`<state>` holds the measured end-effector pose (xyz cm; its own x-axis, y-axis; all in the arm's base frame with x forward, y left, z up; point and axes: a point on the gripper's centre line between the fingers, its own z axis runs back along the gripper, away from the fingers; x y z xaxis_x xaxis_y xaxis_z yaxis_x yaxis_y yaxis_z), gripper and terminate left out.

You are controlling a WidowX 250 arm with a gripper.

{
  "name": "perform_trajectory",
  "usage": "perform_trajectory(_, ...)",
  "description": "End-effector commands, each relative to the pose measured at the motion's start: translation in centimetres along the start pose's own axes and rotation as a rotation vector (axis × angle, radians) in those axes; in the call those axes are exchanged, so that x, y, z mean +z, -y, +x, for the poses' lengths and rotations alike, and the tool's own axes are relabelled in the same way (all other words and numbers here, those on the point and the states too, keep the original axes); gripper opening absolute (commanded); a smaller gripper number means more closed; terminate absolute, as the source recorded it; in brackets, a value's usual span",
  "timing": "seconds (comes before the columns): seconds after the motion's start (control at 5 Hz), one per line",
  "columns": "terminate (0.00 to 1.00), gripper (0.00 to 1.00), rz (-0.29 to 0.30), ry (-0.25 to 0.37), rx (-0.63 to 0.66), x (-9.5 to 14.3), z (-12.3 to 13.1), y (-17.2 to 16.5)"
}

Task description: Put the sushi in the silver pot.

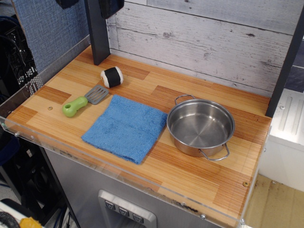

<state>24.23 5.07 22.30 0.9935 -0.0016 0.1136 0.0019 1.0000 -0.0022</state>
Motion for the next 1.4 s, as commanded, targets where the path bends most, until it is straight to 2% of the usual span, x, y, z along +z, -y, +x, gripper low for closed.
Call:
perform_trajectory(0.0,0.0,1.0,0.0,0.0,0.0,0.0,0.0,0.0)
perform_trajectory(0.4,0.0,1.0,0.067,-0.012,-0.013,-2.9,2.7,-3.9)
perform_trajectory(0.6,0.0,1.0,0.1,-0.017,0.03,-5.0,4.2,-8.0)
perform_trajectory(0.8,0.0,1.0,0.13,-0.033,0.12,-8.1,5.1,-12.3)
perform_trajectory(1.0,0.0,1.0,0.076,-0.045,0.166,-11.1,6.0,-15.0)
perform_trajectory(1.2,0.0,1.0,0.029,-0.013,0.199,-13.1,6.6,-15.8)
